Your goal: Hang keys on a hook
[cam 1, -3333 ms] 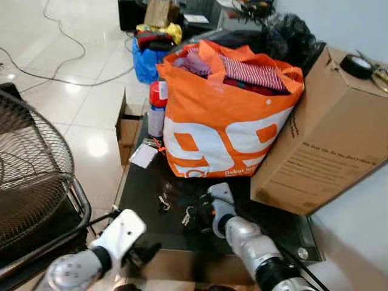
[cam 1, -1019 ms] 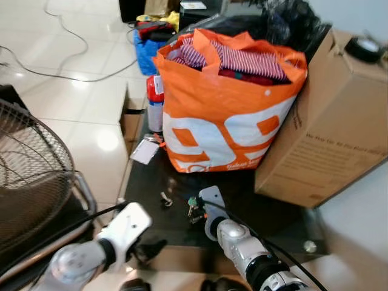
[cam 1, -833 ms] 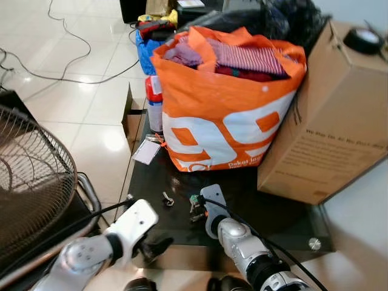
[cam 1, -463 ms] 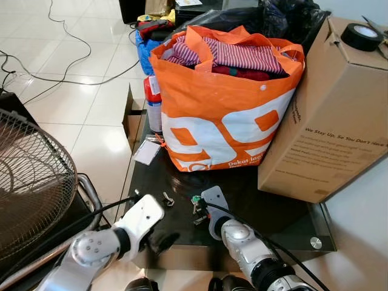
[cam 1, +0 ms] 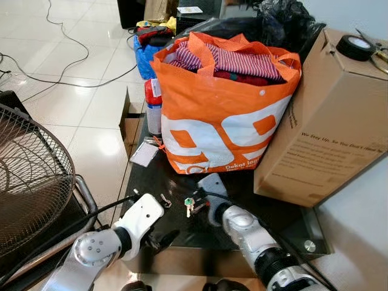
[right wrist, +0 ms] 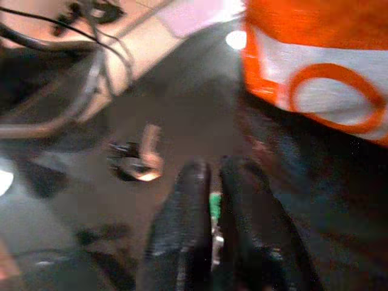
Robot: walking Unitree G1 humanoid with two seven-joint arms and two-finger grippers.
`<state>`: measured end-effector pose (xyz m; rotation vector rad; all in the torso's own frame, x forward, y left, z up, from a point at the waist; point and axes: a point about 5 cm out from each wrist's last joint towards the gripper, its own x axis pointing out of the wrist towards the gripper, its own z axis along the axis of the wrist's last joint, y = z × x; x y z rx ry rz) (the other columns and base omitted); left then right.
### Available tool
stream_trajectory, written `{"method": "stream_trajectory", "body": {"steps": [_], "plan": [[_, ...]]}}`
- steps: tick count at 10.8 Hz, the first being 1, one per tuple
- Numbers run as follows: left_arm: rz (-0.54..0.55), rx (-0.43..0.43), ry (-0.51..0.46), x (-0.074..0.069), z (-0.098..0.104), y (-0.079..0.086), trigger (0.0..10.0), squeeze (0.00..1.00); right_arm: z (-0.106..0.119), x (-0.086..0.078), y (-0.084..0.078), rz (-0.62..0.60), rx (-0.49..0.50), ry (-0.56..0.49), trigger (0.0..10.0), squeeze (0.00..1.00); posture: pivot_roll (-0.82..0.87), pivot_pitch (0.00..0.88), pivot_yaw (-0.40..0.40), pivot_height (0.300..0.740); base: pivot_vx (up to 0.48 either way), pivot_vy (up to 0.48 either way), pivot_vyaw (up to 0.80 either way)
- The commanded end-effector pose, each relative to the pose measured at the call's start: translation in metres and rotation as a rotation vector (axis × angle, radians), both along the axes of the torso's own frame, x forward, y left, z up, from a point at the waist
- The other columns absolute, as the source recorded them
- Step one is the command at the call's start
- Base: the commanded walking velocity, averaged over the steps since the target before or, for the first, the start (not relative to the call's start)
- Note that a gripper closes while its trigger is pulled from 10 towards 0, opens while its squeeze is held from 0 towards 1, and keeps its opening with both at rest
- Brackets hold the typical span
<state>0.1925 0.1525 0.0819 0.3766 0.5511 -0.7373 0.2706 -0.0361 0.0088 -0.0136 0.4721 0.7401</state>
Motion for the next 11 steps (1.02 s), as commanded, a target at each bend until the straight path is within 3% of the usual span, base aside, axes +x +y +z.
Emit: {"method": "stream_trajectory", "body": {"steps": [1, 2, 6, 7, 8, 11], "plan": [[-0.004, 0.0, -0.018, -0.002, 0.003, 0.0, 10.0, 0.0, -0.007, -0.006, 0.001, 0.028, -0.013, 0.045, 10.0, 1.0, -0.01, 0.056, -0.108, 0.74, 0.0, 0.0, 0.0], [-0.001, 0.003, -0.015, -0.004, 0.003, 0.001, 10.0, 0.0, -0.015, -0.014, 0.008, 0.053, -0.073, 0.073, 10.0, 1.0, -0.01, 0.061, -0.11, 0.74, 0.0, 0.0, 0.0], [0.003, 0.008, -0.005, -0.007, 0.004, 0.003, 10.0, 0.0, -0.031, -0.024, 0.015, -0.088, -0.178, 0.156, 10.0, 1.0, 0.01, 0.071, -0.11, 0.74, 0.0, 0.0, 0.0], [0.003, 0.009, -0.004, -0.007, 0.004, 0.003, 10.0, 0.0, -0.035, -0.027, 0.014, -0.12, -0.21, 0.169, 10.0, 0.09, 0.01, 0.069, -0.11, 0.74, 0.0, 0.0, 0.0], [0.003, 0.009, -0.005, -0.007, 0.004, 0.002, 10.0, 0.0, -0.04, -0.03, 0.012, -0.135, -0.231, 0.203, 10.0, 0.0, 0.01, 0.069, -0.11, 0.74, 0.0, 0.0, 0.0], [0.003, 0.008, -0.008, -0.006, 0.004, 0.002, 10.0, 0.0, -0.047, -0.03, -0.008, -0.179, -0.29, 0.234, 10.0, 0.0, 0.0, 0.062, -0.112, 0.74, 0.0, 0.0, 0.0]]}}
